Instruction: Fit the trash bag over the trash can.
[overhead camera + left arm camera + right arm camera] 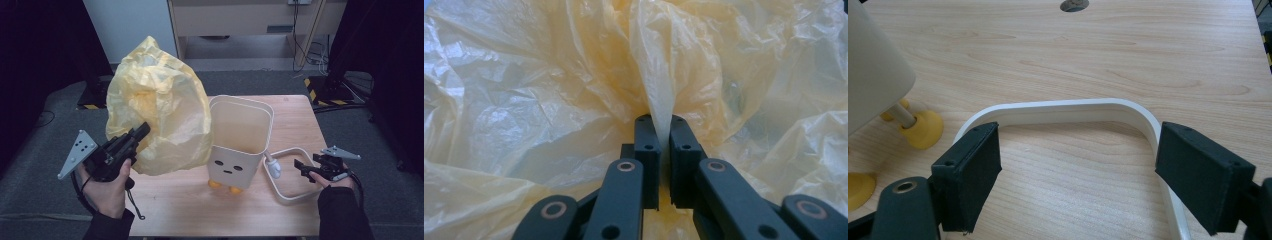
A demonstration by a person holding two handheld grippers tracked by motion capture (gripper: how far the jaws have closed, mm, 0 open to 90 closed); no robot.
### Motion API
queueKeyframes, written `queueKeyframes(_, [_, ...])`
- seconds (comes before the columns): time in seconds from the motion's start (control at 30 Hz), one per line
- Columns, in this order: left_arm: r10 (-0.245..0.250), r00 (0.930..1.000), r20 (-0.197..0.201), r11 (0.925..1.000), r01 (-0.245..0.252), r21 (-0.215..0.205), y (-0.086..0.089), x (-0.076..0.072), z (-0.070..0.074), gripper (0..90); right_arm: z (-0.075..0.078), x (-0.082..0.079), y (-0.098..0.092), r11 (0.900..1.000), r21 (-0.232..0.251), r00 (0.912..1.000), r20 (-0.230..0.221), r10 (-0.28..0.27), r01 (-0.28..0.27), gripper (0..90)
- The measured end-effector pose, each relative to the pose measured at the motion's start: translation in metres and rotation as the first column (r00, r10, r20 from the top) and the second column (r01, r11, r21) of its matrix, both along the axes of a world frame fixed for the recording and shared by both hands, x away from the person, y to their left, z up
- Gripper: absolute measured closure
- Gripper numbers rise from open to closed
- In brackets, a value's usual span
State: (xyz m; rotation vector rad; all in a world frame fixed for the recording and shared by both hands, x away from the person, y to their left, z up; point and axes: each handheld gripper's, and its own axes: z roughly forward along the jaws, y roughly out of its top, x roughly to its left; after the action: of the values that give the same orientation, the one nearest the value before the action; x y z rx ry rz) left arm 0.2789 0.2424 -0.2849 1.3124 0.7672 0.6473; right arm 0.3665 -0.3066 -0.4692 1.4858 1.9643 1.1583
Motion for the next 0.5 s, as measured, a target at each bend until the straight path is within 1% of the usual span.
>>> queueKeyframes(0.13, [-0.034, 0.9994, 0.004, 0.9991, 0.034, 0.024, -0.015, 0.001, 0.002, 84.6, -0.001, -0.001, -0.001, 1.000, -0.001, 1.0000, -0.003, -0.004, 0.004, 18.3])
queueKeyframes(0.2, [-0.046, 0.9990, 0.001, 0.9986, 0.046, 0.027, -0.020, 0.003, 0.002, 84.6, -0.001, -0.001, -0.001, 1.000, -0.001, 1.0000, -0.003, -0.004, 0.004, 18.3])
queueKeyframes(0.3, [-0.061, 0.9981, 0.006, 0.9978, 0.061, 0.027, -0.028, 0.005, 0.004, 84.6, -0.001, -0.001, -0.001, 1.000, 0.000, 1.0000, -0.003, -0.005, 0.005, 18.3])
queueKeyframes(0.5, [-0.086, 0.9957, 0.032, 0.9961, 0.086, 0.019, -0.044, 0.006, 0.010, 84.6, 0.000, -0.001, -0.001, 1.000, 0.002, 1.0000, 0.000, -0.008, 0.008, 18.3])
